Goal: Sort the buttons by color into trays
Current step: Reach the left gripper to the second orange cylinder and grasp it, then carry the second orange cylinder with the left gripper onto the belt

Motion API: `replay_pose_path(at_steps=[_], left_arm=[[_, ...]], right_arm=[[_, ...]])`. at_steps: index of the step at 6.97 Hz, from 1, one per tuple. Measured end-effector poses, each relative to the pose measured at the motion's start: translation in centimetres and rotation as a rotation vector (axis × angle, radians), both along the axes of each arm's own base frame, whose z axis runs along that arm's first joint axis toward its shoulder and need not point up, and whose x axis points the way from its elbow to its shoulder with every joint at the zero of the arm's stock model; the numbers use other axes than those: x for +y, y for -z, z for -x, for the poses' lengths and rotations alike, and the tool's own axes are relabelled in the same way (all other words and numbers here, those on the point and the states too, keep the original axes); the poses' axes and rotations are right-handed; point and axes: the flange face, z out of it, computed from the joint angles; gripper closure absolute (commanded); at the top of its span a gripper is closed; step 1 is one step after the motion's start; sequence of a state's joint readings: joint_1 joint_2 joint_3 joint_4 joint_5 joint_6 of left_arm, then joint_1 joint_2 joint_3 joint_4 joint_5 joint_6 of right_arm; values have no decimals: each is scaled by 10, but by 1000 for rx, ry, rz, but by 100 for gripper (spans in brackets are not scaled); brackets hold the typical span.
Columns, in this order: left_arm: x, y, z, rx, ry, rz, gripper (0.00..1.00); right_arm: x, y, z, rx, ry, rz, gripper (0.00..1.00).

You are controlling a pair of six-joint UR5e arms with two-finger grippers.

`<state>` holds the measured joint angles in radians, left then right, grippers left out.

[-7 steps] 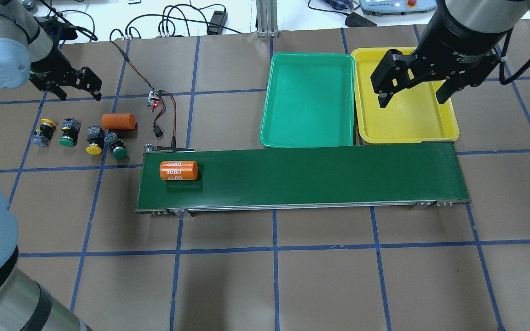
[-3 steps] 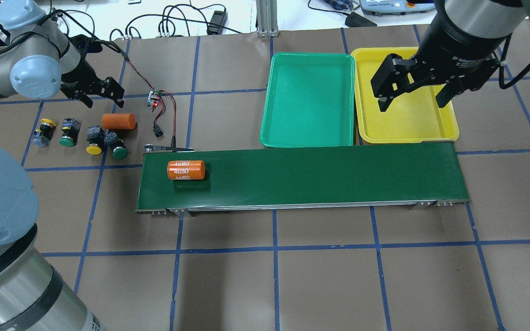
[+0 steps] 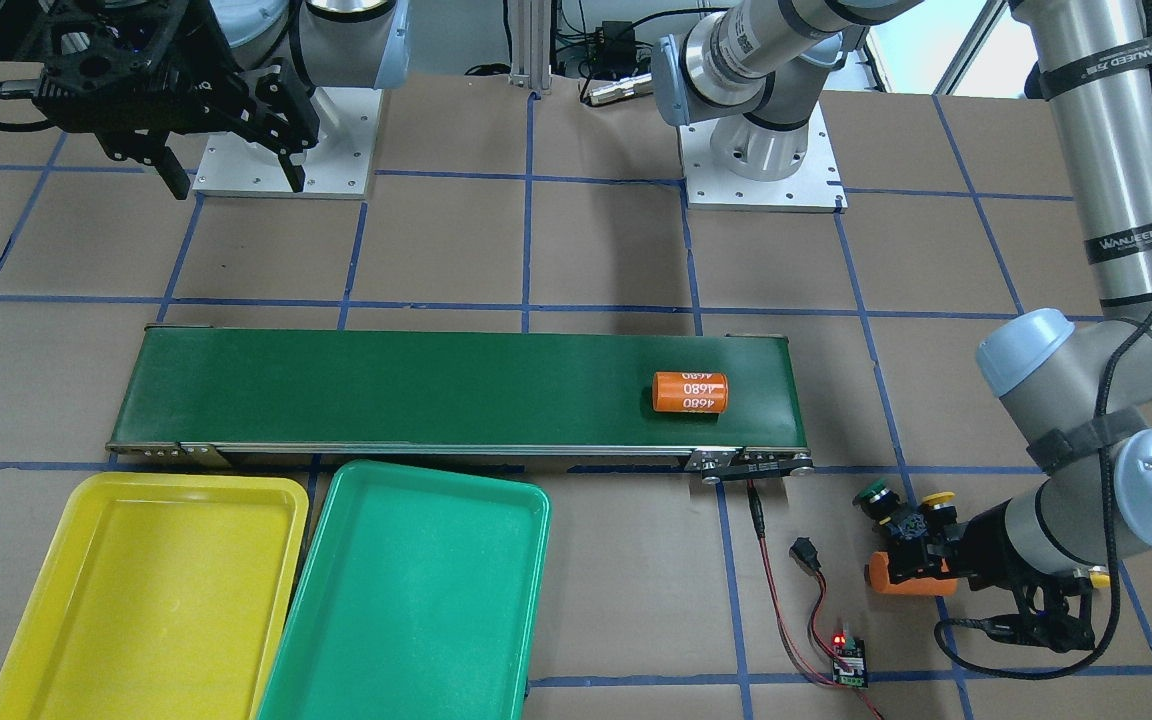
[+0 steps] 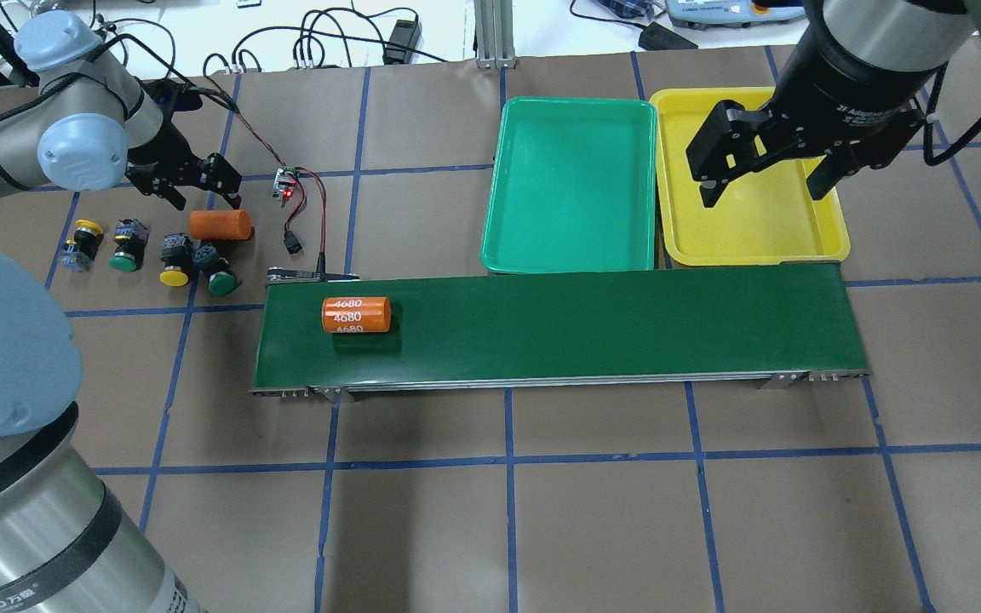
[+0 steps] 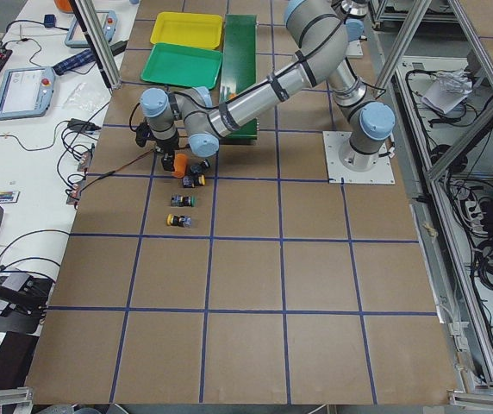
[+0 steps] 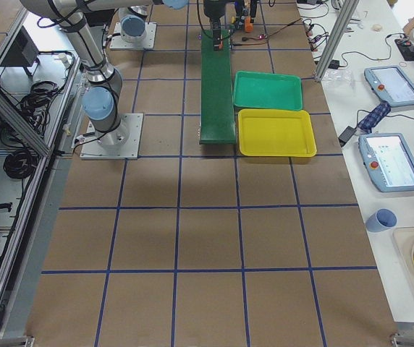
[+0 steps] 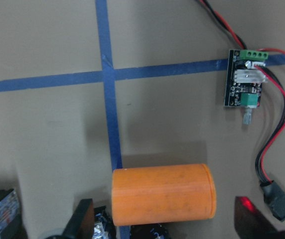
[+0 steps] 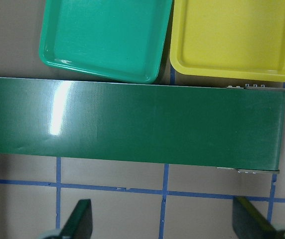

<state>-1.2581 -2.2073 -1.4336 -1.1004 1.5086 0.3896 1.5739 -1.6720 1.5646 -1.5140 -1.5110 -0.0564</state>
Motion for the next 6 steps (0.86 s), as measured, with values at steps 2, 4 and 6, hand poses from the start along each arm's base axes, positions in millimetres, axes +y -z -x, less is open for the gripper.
replay_pose_path(at_steps=[2,4,6], left_arm=[[-1,7,0,1,0,-6,0],[-2,16,0,4,1,-10,0],[-2,24,0,6,1,-17,0]], right_arm=[[0,0,0,0,0,0,0],[0,0,0,0,0,0,0],[0,0,0,0,-1,0,0]])
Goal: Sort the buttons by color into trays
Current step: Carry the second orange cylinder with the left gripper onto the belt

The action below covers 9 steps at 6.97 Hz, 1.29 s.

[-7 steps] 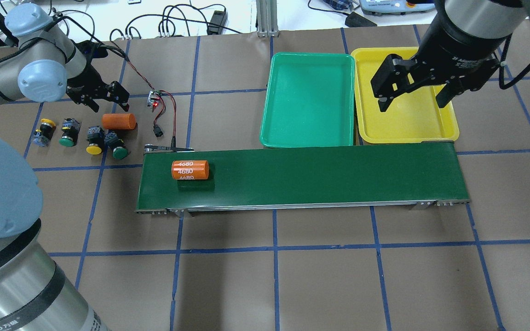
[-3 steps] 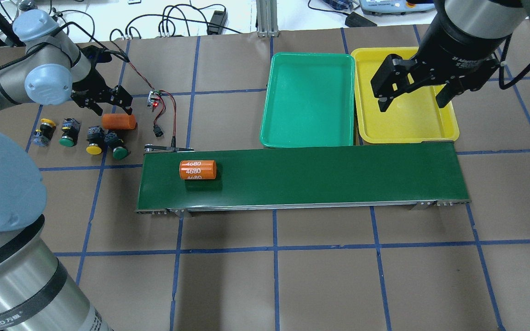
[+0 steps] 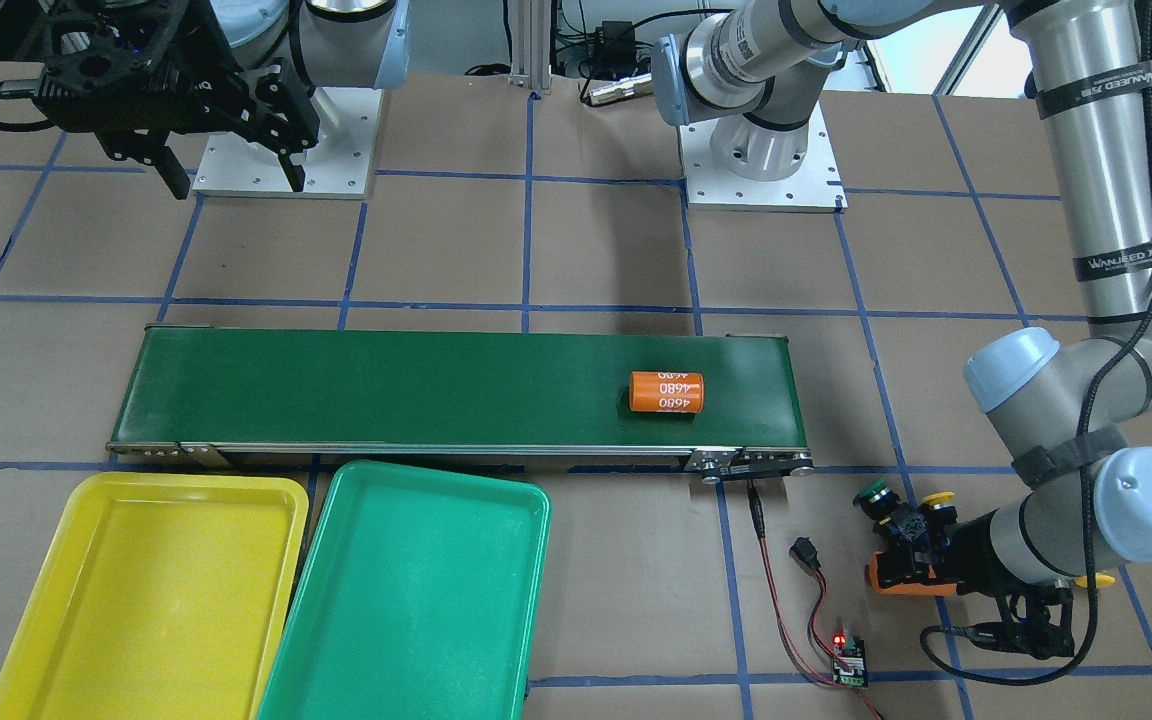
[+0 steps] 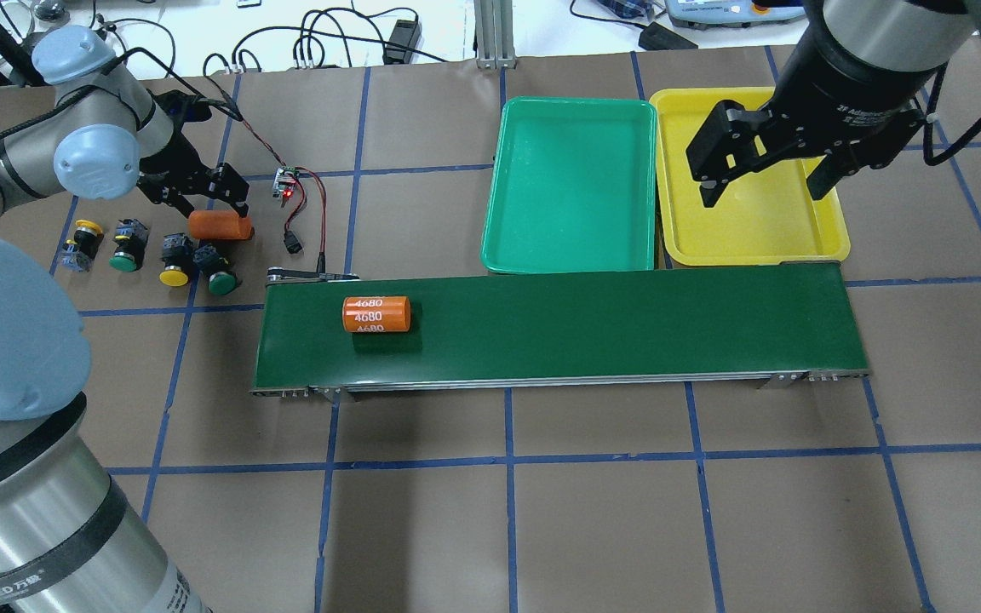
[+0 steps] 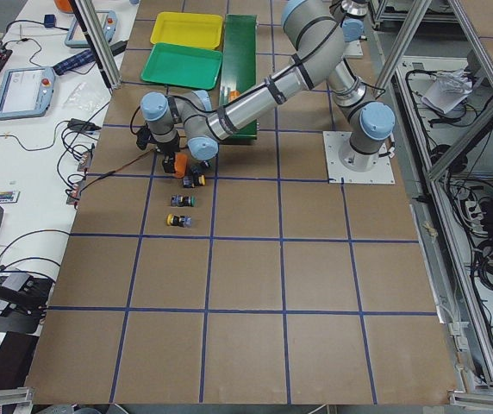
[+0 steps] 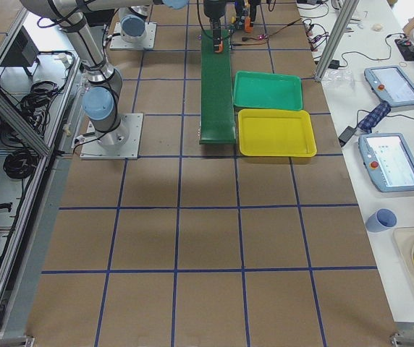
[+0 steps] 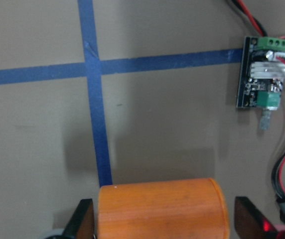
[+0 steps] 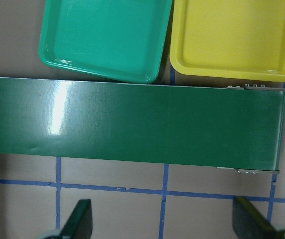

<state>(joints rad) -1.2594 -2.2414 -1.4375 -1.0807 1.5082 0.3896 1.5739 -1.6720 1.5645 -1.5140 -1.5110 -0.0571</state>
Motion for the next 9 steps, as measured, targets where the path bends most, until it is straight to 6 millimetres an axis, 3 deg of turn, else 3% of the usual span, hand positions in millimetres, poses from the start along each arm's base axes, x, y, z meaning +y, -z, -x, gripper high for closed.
replay_pose_path(at_steps=[1,2,4,5,7,9], left_arm=[[0,5,0,1,0,-6,43],[0,8,0,3,1,-12,99],[1,6,5,4,6,-11,100],[2,-5,7,-1,10,1,100],[9,-48,13,-2,12,18,100],[42,-98,33,18,-16,-16,100]], right_arm=[[0,0,0,0,0,1,0],[0,0,0,0,0,1,0],[0,0,1,0,0,1,0],[0,0,1,0,0,1,0],[1,-2,1,0,0,4,0],[3,-4,1,0,0,8,0]])
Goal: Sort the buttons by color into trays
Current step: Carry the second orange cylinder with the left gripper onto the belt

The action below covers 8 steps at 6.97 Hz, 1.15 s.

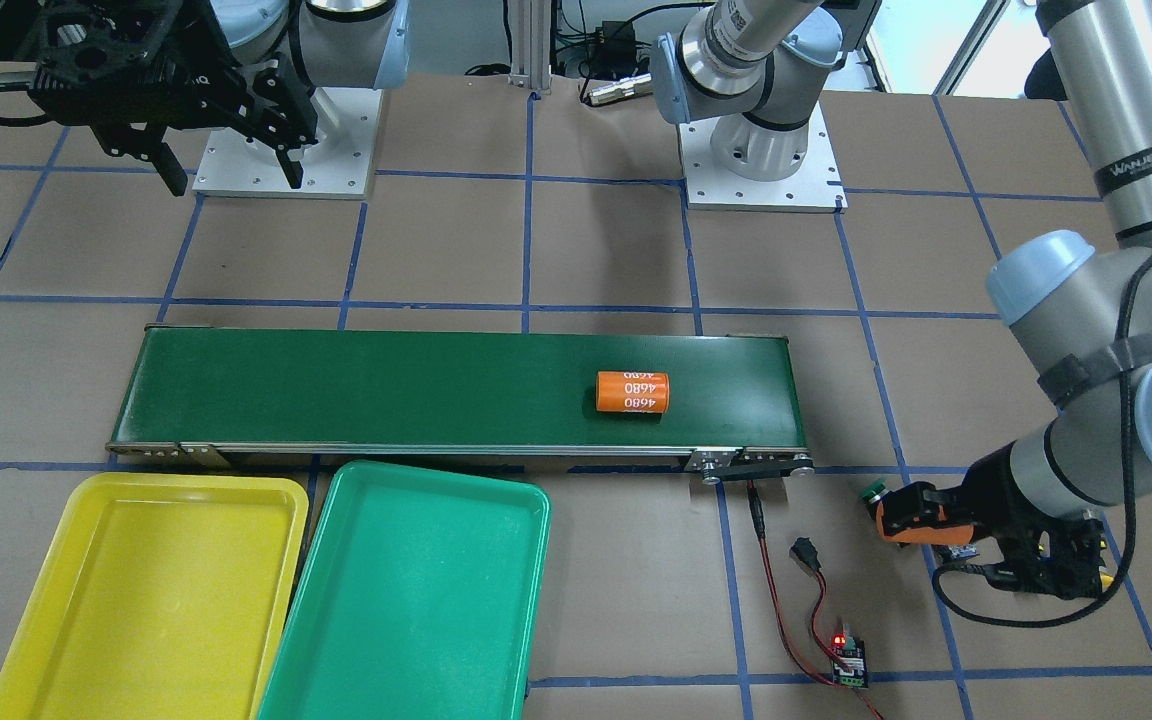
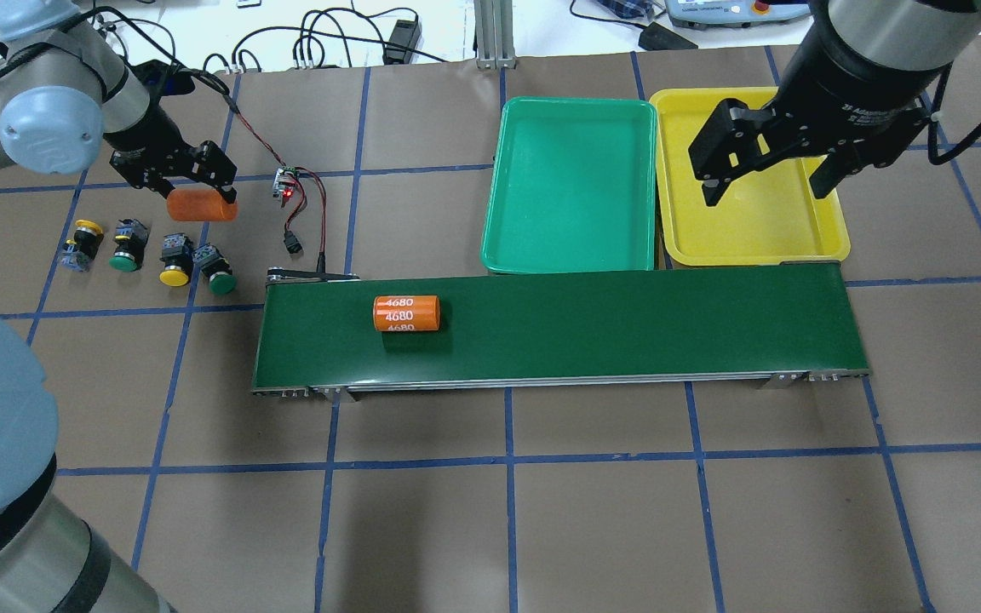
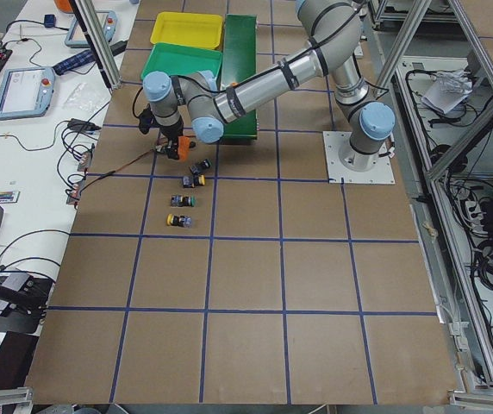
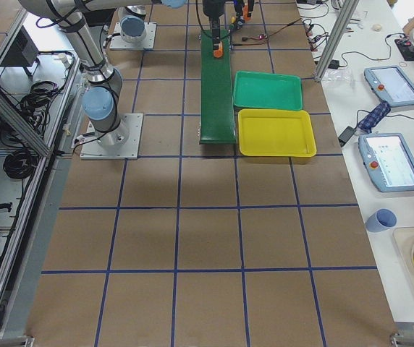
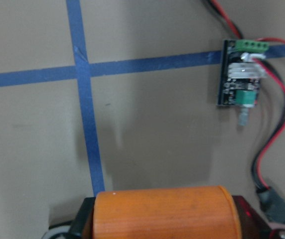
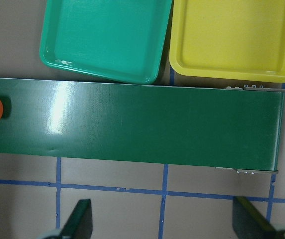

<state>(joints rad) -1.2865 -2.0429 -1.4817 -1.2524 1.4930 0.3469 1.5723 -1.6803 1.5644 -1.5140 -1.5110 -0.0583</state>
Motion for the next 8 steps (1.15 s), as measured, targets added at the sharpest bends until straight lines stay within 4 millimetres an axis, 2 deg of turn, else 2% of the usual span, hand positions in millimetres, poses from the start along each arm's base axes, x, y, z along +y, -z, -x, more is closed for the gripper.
replay_pose_path(at_steps=[1,2,3,4,6,8], left_arm=[[20,-16,28,14,-12,-14,100],[42,-16,62,27,-5,-38,100],[66,-6,85,35,-5,-67,100],[85,3,98,38,-1,-86,100],[115,19,108,48,9,-120,100],[131,26,113,52,15,-134,100]], right_arm=[[0,0,0,0,0,1,0],[1,-1,0,0,0,1,0],[1,-1,0,0,0,2,0],[1,-1,0,0,0,2,0],[1,-1,0,0,0,2,0],[1,-1,0,0,0,1,0]])
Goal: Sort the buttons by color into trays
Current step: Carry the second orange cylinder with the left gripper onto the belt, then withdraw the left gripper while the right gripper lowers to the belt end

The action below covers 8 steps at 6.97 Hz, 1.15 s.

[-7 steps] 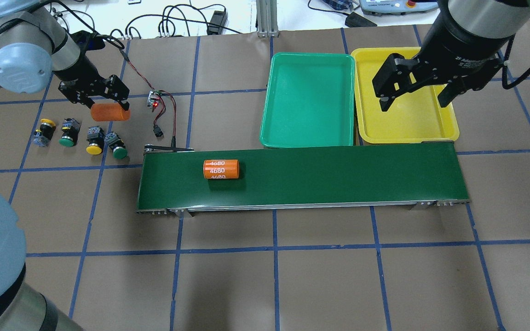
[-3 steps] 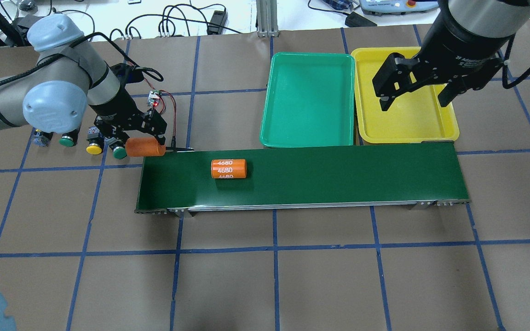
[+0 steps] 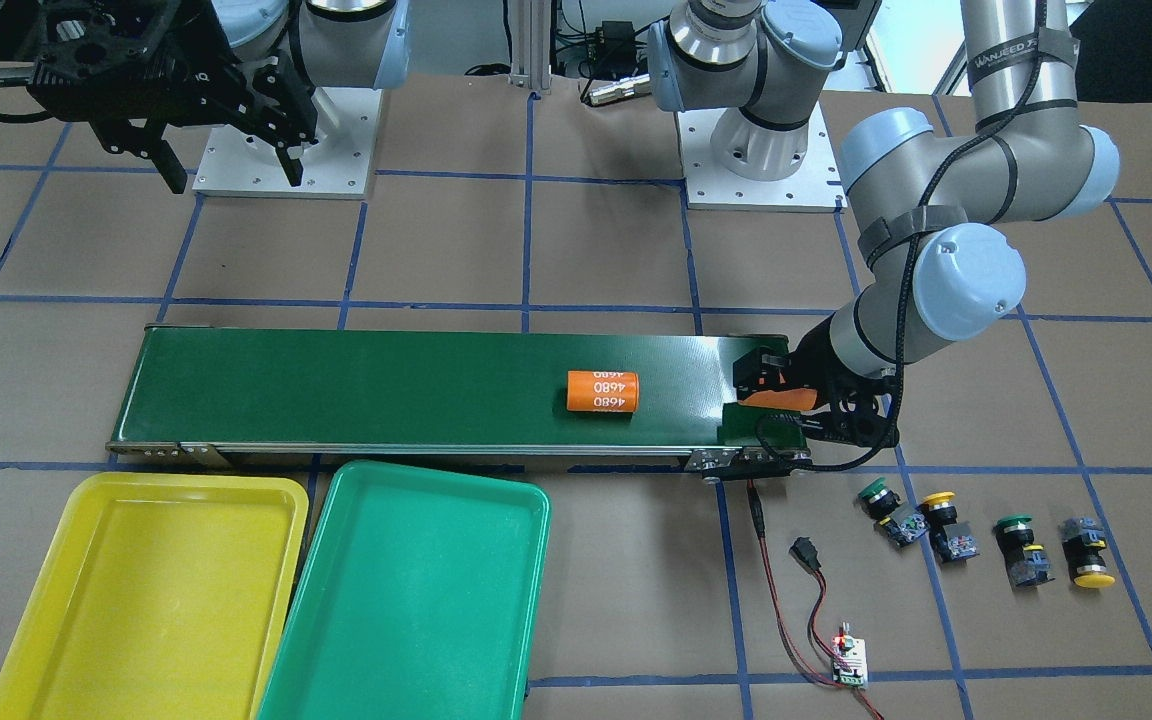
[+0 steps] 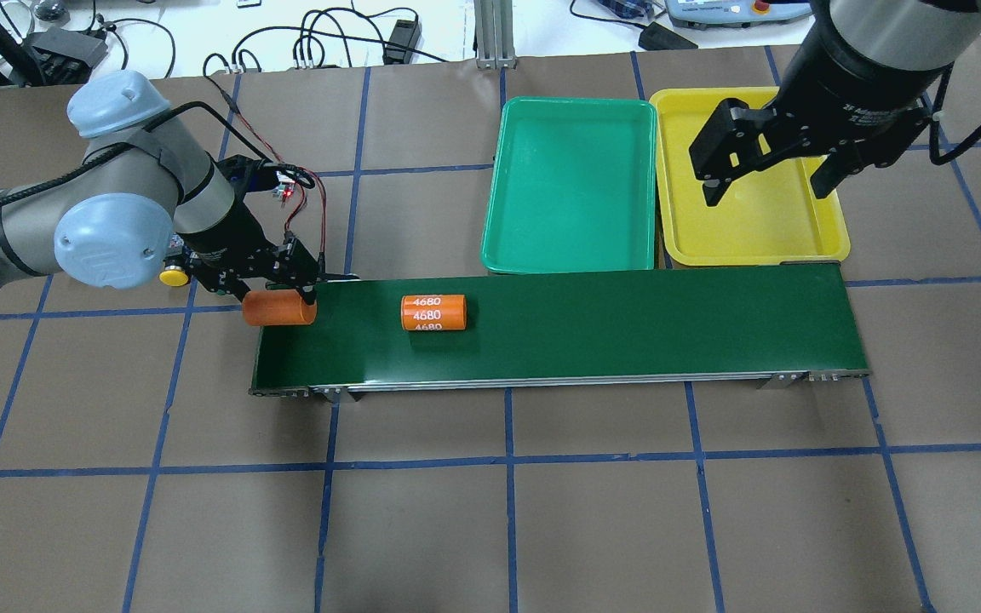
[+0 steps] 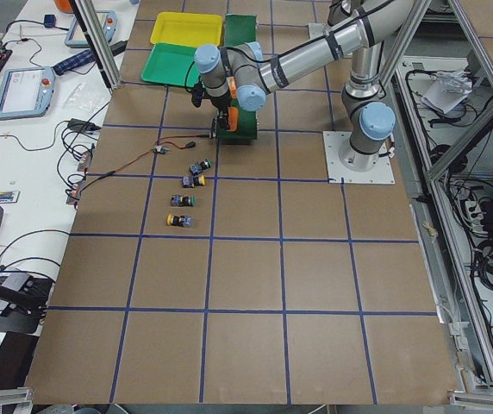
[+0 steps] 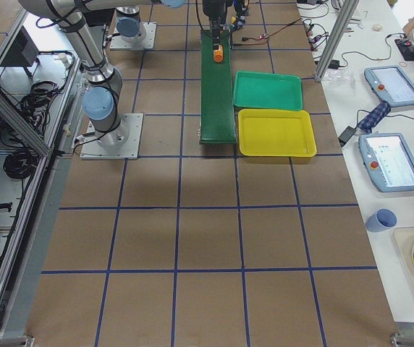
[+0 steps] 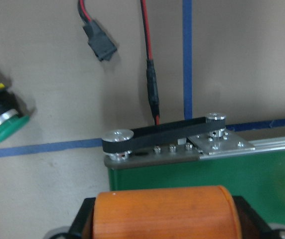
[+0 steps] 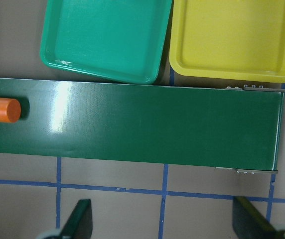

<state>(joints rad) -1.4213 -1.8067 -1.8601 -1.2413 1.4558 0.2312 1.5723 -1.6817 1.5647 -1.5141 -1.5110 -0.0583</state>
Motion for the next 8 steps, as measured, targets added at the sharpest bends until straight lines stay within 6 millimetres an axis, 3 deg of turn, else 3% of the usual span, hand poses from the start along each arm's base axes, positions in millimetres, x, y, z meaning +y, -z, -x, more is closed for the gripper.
replay_pose_path(at_steps=[1,2,3,5,8], left_arm=[[5,1,7,0,10,-2,74],[7,2,17,-3,28,-5,9],[7,5,23,-5,40,-1,0],[4,2,26,-8,41,27,0],[2,-26,23,-19,35,87,0]], right_arm=[[0,0,0,0,0,0,0],[0,0,0,0,0,1,0],[0,0,0,0,0,1,0],[0,0,0,0,0,1,0],[1,1,-1,0,-1,-3,0]])
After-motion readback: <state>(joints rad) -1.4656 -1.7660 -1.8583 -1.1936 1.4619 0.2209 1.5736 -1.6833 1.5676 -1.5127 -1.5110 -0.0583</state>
